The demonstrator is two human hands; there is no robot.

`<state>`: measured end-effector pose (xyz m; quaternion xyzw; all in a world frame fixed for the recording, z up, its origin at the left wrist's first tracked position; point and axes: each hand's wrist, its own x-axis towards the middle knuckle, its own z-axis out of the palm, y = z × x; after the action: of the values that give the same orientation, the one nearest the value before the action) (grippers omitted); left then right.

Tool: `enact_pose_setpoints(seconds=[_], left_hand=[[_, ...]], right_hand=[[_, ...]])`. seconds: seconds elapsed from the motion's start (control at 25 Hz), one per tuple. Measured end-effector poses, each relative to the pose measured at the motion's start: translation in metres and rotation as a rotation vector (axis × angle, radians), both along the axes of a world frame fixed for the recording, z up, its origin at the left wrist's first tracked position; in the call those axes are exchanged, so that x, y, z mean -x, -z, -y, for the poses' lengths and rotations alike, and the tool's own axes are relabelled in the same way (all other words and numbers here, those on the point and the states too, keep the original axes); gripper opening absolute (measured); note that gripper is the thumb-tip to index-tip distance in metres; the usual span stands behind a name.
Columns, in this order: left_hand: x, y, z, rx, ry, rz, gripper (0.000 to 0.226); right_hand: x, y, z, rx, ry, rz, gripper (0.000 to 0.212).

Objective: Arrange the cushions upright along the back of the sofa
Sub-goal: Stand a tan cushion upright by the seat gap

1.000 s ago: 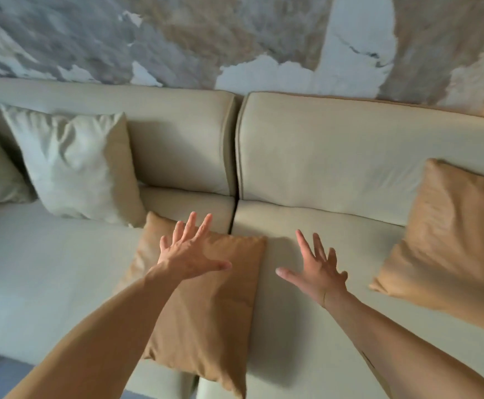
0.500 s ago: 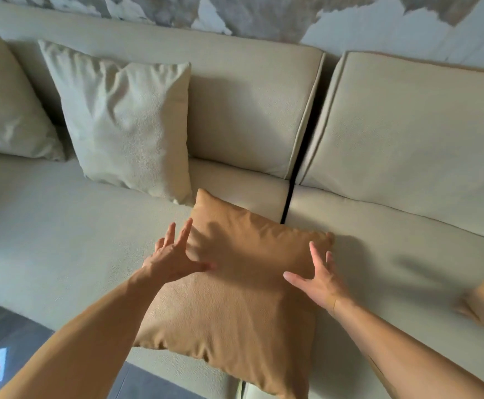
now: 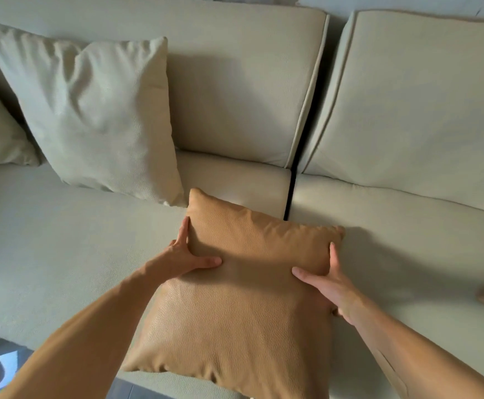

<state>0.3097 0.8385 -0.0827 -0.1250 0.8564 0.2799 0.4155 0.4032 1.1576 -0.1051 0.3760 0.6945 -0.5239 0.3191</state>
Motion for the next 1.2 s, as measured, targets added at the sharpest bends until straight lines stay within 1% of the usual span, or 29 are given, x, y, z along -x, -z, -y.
enact_pose_setpoints(seconds=[0.08, 0.28, 0.4, 0.52, 0.6, 0.76, 0.96, 1.2], left_hand=[[0.004, -0.001, -0.005, 0.01, -0.003, 0.021, 0.16], [0.004, -0.017, -0.017, 0.002, -0.022, -0.039, 0.168], [0.012, -0.034, -0.039, -0.038, -0.034, -0.082, 0.162], [0.016, -0.049, -0.069, -0.068, -0.026, -0.183, 0.15], [0.021, -0.059, -0.092, -0.092, -0.026, -0.243, 0.147], [0.029, -0.085, -0.14, -0.143, -0.012, -0.375, 0.148], [0.045, -0.107, -0.2, -0.235, 0.009, -0.505, 0.148], [0.068, -0.119, -0.241, -0.27, 0.002, -0.61, 0.148]], right_hand=[[-0.002, 0.0, -0.003, 0.002, 0.008, 0.0, 0.131], [-0.007, -0.011, -0.007, -0.008, 0.045, -0.035, 0.139], [-0.012, -0.021, -0.02, -0.05, 0.079, -0.069, 0.141], [-0.012, -0.035, -0.041, -0.072, 0.147, -0.167, 0.139], [-0.008, -0.047, -0.061, -0.105, 0.185, -0.256, 0.138], [0.008, -0.078, -0.107, -0.201, 0.245, -0.404, 0.139], [0.027, -0.116, -0.16, -0.344, 0.246, -0.487, 0.144], [0.054, -0.138, -0.197, -0.373, 0.265, -0.598, 0.144]])
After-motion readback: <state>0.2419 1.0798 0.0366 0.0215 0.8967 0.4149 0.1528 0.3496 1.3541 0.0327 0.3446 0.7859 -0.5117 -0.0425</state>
